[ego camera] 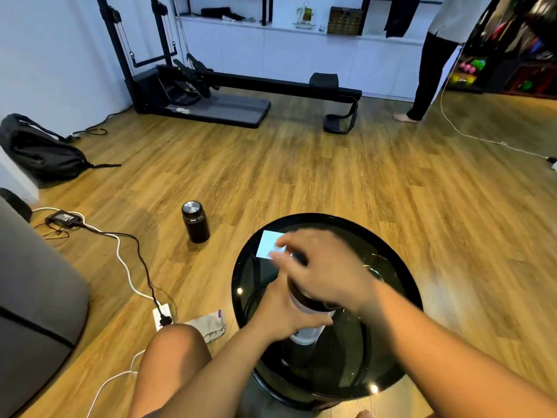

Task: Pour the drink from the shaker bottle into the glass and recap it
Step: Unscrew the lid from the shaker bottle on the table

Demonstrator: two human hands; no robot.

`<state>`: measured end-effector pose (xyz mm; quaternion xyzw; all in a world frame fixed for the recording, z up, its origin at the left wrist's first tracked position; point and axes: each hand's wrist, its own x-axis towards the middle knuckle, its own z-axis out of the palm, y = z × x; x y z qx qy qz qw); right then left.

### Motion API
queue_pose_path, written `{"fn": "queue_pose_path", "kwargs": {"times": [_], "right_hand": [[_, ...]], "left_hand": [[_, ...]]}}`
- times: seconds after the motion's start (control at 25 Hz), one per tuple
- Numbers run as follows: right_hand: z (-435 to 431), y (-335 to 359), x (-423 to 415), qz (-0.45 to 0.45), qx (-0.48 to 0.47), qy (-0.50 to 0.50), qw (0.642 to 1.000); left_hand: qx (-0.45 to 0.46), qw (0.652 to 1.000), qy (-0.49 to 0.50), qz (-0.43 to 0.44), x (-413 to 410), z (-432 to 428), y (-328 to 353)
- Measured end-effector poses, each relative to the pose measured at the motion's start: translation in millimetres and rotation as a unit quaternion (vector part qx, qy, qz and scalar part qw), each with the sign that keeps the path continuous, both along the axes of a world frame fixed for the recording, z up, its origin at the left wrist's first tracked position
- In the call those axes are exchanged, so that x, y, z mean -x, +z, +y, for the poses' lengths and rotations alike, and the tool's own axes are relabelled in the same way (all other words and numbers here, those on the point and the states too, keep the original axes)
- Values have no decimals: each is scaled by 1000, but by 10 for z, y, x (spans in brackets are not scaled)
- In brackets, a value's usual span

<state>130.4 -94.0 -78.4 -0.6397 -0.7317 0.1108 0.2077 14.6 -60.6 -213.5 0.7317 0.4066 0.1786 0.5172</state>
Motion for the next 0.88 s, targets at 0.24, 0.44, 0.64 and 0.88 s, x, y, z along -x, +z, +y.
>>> {"fn": "queue_pose_path", "kwargs": {"times": [0.24, 0.44, 0.64, 0.88], "right_hand": [[140, -49, -164, -94, 97, -70, 988], [-19, 20, 184, 37, 53, 53, 996], [84, -50, -368, -117, 104, -146, 977], [-10, 37, 205, 45, 136, 87, 986]], "left_hand": [[-31, 999, 7, -11, 43, 2, 59], [-54, 998, 0, 19, 18, -35, 53], [-31, 999, 13, -17, 36, 15, 52], [-91, 995, -26, -28, 0, -73, 121]]}}
